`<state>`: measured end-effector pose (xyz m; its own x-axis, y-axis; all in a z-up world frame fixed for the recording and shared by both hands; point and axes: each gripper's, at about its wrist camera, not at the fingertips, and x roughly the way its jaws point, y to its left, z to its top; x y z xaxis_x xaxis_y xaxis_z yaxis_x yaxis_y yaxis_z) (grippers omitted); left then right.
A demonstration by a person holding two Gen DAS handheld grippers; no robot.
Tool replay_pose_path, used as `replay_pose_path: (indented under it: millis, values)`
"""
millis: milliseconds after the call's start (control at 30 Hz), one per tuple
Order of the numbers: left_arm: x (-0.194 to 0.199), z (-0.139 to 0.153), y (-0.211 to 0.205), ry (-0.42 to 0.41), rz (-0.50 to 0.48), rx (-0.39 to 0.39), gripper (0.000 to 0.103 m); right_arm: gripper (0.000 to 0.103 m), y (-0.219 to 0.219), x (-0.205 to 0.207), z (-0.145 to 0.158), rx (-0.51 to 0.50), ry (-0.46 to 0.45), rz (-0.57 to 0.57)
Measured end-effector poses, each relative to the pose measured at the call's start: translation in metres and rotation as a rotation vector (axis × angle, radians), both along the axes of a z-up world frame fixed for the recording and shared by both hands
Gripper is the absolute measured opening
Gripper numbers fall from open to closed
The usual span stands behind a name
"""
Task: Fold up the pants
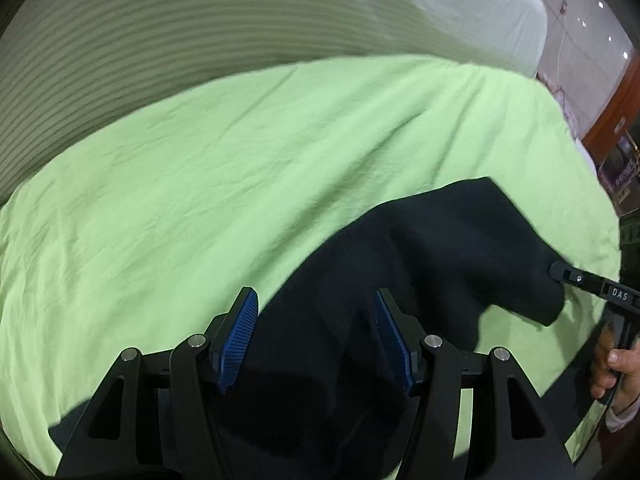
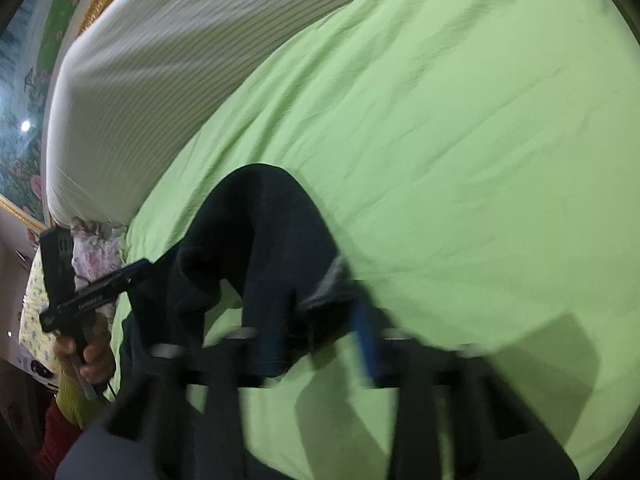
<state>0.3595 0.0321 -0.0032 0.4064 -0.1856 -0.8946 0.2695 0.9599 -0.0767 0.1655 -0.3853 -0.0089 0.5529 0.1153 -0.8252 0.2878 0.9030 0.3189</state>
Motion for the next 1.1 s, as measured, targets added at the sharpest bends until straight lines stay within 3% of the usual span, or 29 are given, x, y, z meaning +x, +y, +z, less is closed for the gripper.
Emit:
replay_pose_path:
  millis: [233, 300, 367, 567, 733, 933, 1100]
  values:
    - [0.019, -0.03, -0.013, 0.071, -0.061, 0.091, 0.058, 0.007, -0.004, -0.005, 0.038, -0.169, -0.026, 0.063]
    - [0.021, -0.033, -0.015, 0.08, -0.079, 0.09, 0.047, 0.007, -0.008, -0.006, 0.055, -0.246, -0.037, 0.075]
    - [0.015, -0.032, -0.018, 0.073, -0.11, 0.08, 0.011, 0.007, -0.015, -0.006, 0.075, -0.341, -0.05, 0.081]
    - [-0.019, -0.007, -0.039, -0.038, -0.189, 0.056, 0.008, 0.006, -0.041, -0.012, 0.123, -0.517, -0.091, 0.068]
    - [-0.067, 0.012, -0.055, -0.116, -0.246, 0.055, 0.008, 0.006, -0.045, -0.037, 0.13, -0.57, -0.092, 0.089]
    - [-0.106, 0.009, -0.061, -0.111, -0.24, 0.007, 0.008, 0.006, -0.042, -0.082, 0.115, -0.558, -0.111, 0.108]
    - [-0.15, 0.007, -0.067, -0.106, -0.214, -0.061, 0.008, 0.006, -0.039, -0.137, 0.113, -0.495, -0.195, 0.143]
